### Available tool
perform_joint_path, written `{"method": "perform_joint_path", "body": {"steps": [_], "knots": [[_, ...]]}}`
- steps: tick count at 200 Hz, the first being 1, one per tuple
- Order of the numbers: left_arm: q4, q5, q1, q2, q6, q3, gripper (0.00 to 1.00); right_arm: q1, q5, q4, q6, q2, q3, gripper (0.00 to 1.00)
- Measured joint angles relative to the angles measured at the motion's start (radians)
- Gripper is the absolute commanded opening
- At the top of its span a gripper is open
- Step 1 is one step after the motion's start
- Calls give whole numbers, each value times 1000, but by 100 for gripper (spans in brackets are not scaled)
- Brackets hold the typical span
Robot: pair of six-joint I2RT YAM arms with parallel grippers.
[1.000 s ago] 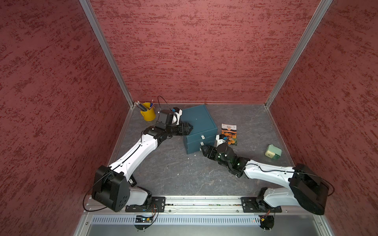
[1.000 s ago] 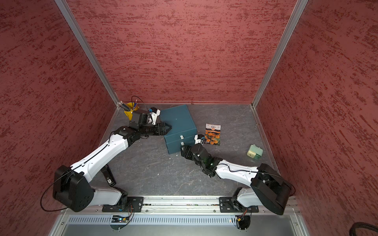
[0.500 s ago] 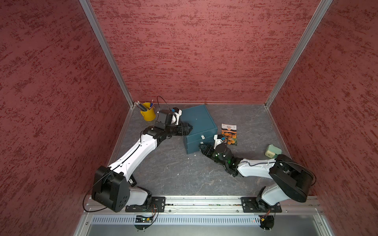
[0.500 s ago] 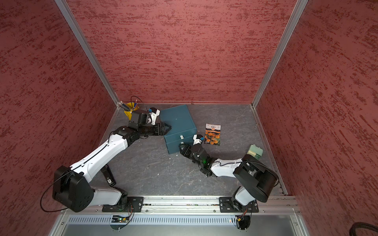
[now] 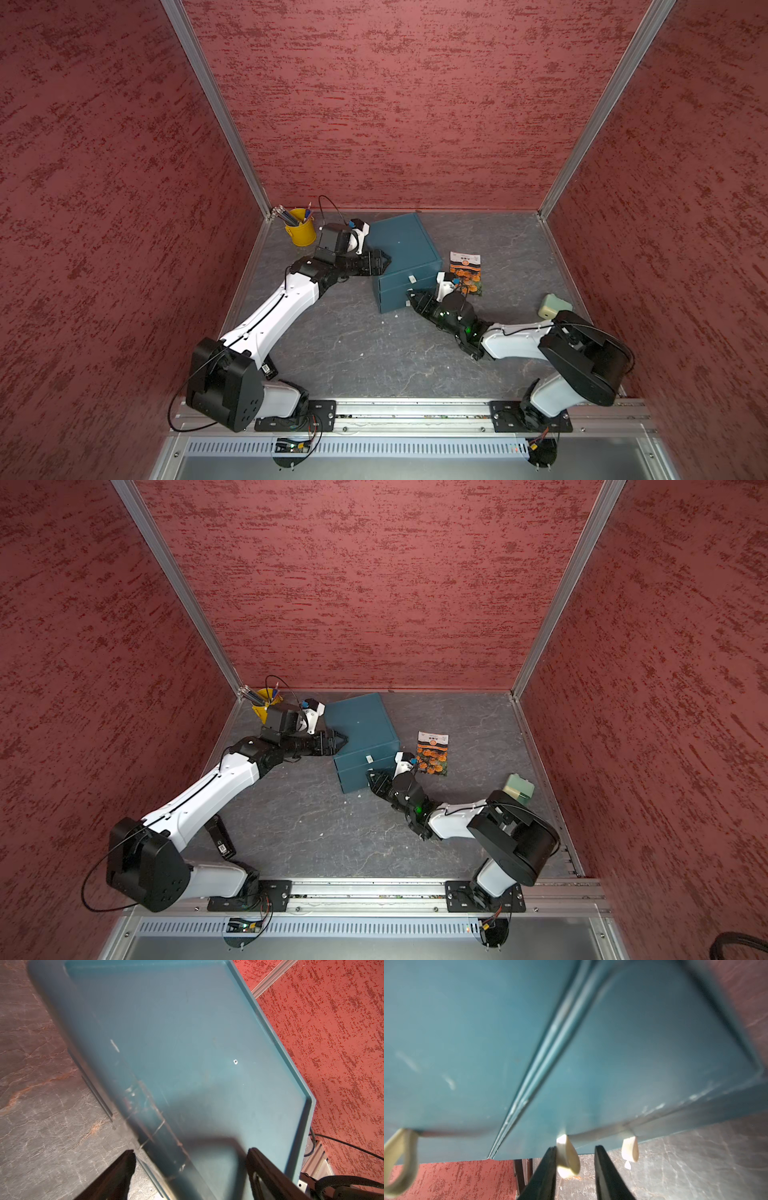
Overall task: Take the seed bags out of the drawer
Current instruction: Open the drawer in the storage box.
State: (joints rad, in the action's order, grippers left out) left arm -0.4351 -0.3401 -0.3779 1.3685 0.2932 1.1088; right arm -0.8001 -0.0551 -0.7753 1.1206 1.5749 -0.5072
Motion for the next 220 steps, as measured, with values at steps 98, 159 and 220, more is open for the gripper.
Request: {"method": "perform_joint_path", "body": {"steps": [98, 159, 220], "knots": [[-1, -2, 2, 0, -3, 0, 87, 3, 29, -6, 6, -40, 25, 0], [-2, -3, 0, 2, -2, 2, 87, -26, 53, 325, -7, -323, 69, 0], [-2, 3, -6, 5, -2, 5, 87, -133, 13, 565, -5, -493, 91, 0]]}}
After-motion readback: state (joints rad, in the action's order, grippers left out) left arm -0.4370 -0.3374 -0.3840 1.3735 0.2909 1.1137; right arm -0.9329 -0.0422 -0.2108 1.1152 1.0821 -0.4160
